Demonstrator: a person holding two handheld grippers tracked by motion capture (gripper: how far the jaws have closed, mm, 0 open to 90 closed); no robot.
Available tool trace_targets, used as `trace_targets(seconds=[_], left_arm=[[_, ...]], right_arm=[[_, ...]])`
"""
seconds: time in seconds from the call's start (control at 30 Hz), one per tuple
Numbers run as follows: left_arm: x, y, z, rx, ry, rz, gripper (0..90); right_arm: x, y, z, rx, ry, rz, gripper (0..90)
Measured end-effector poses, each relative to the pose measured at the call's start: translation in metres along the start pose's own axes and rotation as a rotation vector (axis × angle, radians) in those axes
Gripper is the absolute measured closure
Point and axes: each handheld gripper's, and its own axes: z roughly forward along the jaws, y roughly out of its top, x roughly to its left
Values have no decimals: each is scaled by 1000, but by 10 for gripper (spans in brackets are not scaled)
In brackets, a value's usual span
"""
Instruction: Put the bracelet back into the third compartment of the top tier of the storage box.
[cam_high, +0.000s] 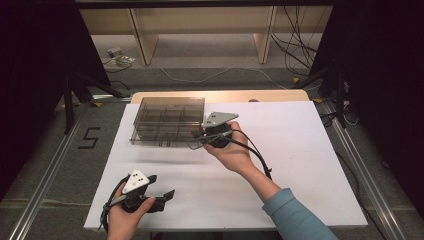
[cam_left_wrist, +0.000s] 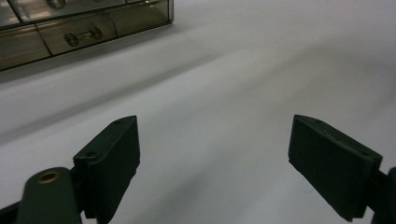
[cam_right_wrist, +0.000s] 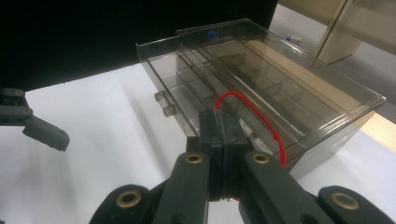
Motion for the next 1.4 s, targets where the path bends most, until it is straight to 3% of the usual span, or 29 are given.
trace_targets(seconds=[1.4], left_arm=[[0,0,0,-2,-2,-2,166]], right_arm=[[-1,10,22,12,9,8,900]])
